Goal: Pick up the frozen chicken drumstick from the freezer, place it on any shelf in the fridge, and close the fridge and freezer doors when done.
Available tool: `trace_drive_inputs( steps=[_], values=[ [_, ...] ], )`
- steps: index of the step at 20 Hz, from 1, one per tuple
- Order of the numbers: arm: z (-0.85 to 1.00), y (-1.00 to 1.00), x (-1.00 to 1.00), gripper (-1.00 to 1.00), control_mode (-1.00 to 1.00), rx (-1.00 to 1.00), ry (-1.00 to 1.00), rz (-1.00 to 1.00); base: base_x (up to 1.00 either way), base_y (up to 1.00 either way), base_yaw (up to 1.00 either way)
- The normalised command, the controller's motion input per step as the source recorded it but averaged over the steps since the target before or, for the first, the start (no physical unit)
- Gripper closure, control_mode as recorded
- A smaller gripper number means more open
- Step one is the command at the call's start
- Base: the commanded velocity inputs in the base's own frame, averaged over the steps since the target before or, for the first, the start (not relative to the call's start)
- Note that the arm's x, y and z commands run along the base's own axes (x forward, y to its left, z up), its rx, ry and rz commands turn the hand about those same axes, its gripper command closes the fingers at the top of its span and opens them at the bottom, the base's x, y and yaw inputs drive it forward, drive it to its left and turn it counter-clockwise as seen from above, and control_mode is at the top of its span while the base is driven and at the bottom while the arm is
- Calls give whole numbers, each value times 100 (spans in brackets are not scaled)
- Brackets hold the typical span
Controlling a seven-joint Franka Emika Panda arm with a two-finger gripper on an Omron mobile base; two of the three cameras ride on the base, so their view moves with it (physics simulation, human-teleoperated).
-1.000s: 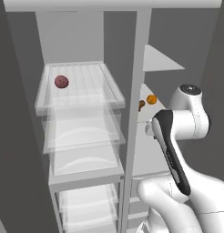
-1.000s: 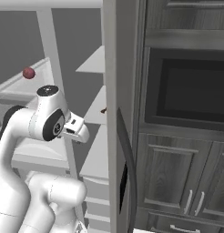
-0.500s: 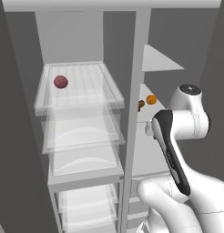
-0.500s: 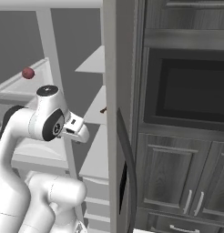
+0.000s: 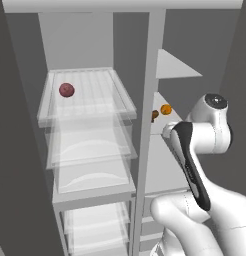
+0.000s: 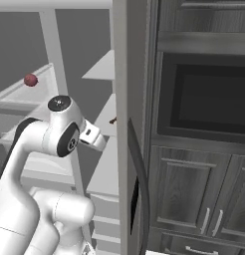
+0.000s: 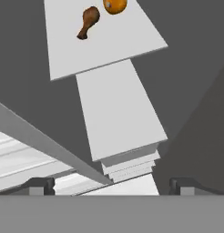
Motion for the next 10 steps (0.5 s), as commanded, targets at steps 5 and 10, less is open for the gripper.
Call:
trace_drive_inputs(
  steps=[5, 10],
  values=[
    [22, -22, 51, -100, -100, 13, -9, -16, 0, 0, 0],
    [38, -25, 58, -100, -100, 12, 0, -8, 0, 0, 0]
  ],
)
